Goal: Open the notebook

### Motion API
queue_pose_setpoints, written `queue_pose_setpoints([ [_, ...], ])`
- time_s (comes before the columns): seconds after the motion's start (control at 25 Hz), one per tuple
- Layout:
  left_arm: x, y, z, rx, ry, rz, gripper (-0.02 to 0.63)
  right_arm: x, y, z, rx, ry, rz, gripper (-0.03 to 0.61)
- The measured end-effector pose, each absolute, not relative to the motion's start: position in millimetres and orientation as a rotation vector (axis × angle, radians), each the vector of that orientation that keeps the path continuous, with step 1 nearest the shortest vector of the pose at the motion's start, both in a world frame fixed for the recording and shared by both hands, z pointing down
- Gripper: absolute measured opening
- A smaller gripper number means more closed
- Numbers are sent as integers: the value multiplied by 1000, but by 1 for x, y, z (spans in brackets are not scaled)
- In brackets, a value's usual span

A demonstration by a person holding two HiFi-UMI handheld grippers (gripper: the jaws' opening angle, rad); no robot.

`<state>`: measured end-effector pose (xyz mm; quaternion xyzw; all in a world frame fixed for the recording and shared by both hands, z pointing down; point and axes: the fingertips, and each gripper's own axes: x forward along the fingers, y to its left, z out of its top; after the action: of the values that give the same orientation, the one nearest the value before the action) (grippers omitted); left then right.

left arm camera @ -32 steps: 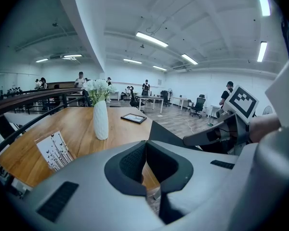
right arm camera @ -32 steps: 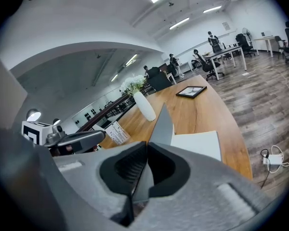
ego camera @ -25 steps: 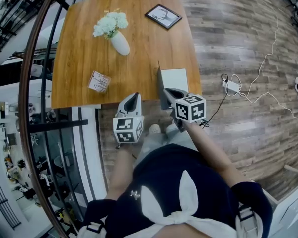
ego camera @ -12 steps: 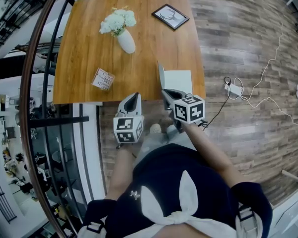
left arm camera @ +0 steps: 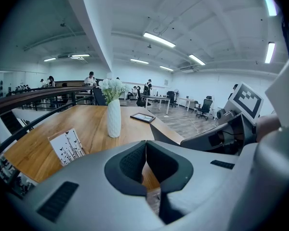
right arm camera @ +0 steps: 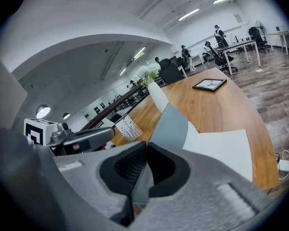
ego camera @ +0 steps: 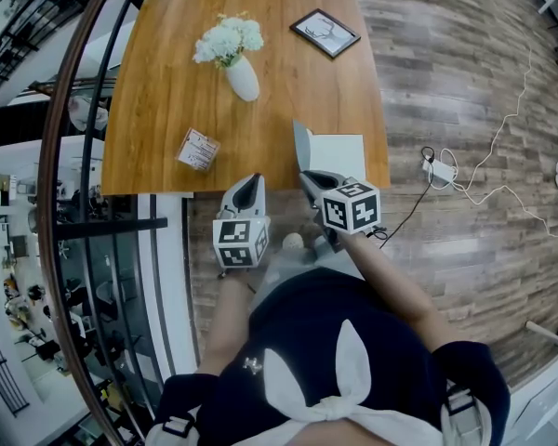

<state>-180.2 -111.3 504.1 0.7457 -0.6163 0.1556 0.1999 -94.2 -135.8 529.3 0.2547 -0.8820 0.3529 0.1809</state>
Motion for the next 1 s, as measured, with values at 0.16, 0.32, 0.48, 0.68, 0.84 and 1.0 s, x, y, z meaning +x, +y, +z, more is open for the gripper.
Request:
queue_pose_setpoints([
  [0.16,-189,-112,506,2084,-1721,433,20,-105,-133,532,709,-2485,991,11],
  [0.32,-197,-113,508,2089,-1719,433,20,-114,-131,536,704,-2479,987,11],
  [0.48,-203,-114,510,2096,-1710,431,20,-122,-129,540,705,-2473,980,11],
  [0.68,-212,-115,513,2108,-1695,431,20,-136,-128,545,714,-2463,978,11],
  [0.84,-219,-113,515,2112,-1685,438,20,-142,-125,550,722,-2453,975,11],
  [1.0,-228,-112,517,2117,-1672,446,20,-151,-123,554,731,-2444,976,11],
])
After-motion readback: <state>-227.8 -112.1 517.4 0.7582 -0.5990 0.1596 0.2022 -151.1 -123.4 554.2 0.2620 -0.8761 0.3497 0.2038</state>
